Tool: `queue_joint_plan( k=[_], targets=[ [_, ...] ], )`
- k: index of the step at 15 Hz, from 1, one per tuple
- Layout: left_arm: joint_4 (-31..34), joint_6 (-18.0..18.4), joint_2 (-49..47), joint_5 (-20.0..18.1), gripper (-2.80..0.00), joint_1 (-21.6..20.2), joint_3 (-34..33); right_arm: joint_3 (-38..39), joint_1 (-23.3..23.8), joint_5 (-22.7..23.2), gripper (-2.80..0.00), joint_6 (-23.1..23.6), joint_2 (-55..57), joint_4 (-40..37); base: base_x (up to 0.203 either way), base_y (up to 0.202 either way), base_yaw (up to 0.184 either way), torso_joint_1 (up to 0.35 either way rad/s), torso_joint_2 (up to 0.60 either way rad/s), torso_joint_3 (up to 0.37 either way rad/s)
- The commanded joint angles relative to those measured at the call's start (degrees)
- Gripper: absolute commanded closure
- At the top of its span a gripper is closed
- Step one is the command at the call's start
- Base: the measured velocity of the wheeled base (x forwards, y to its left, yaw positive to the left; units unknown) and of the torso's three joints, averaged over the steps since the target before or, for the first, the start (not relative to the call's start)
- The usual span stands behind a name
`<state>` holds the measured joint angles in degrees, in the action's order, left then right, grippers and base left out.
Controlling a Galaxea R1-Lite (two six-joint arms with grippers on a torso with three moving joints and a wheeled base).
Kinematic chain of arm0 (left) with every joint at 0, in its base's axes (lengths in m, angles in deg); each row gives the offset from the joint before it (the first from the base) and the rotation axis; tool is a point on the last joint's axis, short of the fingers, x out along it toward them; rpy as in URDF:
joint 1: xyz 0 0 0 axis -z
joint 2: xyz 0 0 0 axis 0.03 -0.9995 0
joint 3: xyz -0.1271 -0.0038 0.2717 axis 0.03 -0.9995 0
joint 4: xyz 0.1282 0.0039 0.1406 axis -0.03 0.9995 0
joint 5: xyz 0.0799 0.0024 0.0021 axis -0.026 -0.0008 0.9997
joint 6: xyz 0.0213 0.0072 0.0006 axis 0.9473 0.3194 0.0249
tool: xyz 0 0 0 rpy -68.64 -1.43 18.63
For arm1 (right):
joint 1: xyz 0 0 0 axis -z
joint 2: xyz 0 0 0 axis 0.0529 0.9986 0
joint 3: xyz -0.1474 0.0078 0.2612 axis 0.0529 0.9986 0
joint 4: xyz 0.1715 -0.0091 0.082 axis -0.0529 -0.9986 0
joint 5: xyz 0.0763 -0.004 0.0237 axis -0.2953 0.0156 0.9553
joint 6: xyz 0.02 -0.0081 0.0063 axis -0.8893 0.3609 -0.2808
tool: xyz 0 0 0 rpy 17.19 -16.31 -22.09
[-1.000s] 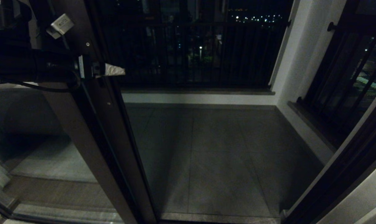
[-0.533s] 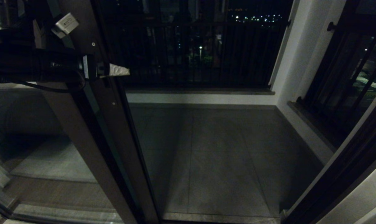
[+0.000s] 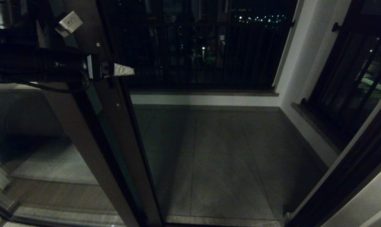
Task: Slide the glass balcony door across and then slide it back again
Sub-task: Close the slid door
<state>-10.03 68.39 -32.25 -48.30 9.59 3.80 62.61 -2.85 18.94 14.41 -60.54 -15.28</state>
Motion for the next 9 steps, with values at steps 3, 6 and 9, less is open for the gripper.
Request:
queue_joint_plan(
  k=[3,6,9],
  targets=[
    [0.1,0.0,0.0,-0.3,-2.8,0.8,-0.2,0.0,0.0,0.0,0.0,0.1,0.1,0.0,0.0,0.0,0.0,0.0,0.0,0.0],
    [0.0,0.0,-0.2,1.2,-2.8,2.0,-0.1,0.0,0.0,0.0,0.0,0.1,0.1,0.0,0.0,0.0,0.0,0.0,0.0,0.0],
    [0.0,0.0,-0.4,2.4,-2.8,2.8,-0.1,0.0,0.0,0.0,0.0,0.1,0.1,0.0,0.0,0.0,0.0,0.0,0.0,0.0]
  ],
)
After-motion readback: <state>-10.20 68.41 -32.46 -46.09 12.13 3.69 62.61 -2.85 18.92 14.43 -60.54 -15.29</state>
